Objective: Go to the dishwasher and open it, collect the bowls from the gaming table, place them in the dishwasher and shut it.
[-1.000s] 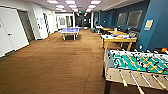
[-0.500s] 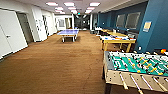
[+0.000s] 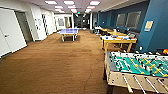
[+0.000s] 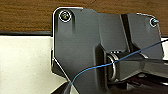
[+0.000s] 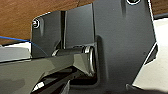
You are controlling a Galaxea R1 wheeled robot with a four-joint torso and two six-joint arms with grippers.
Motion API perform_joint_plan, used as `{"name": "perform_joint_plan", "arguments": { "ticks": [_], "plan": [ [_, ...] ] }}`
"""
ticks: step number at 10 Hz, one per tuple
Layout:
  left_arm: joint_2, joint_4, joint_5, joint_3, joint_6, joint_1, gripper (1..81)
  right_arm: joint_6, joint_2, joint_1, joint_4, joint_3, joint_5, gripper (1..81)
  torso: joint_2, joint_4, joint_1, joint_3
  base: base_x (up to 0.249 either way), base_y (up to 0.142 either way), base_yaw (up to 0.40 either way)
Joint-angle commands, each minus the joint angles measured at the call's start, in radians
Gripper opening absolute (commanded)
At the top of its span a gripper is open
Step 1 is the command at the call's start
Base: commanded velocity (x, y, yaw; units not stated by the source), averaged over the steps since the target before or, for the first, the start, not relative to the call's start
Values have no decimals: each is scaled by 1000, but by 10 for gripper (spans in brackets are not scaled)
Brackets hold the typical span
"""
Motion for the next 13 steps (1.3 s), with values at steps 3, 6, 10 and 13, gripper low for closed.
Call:
{"name": "perform_joint_plan", "arguments": {
  "ticks": [3, 6, 10, 13],
  "plan": [
    [-9, -15, 53, 4, 5, -43, 811, -6, 2, 43, -16, 4, -66, 811, 0, 0, 0, 0, 92, 0, 0],
    [-9, -16, 53, 4, 5, -43, 811, -6, 5, 43, -17, 4, -66, 811, 0, 0, 0, 0, 92, 0, 0],
    [-8, -15, 53, 4, 5, -43, 811, -6, 7, 35, -17, 4, -64, 811, 0, 0, 0, 0, 92, 0, 0],
    [-9, -15, 53, 4, 5, -39, 811, -6, 8, 35, -17, 4, -64, 811, 0, 0, 0, 0, 92, 0, 0]
  ]
}}
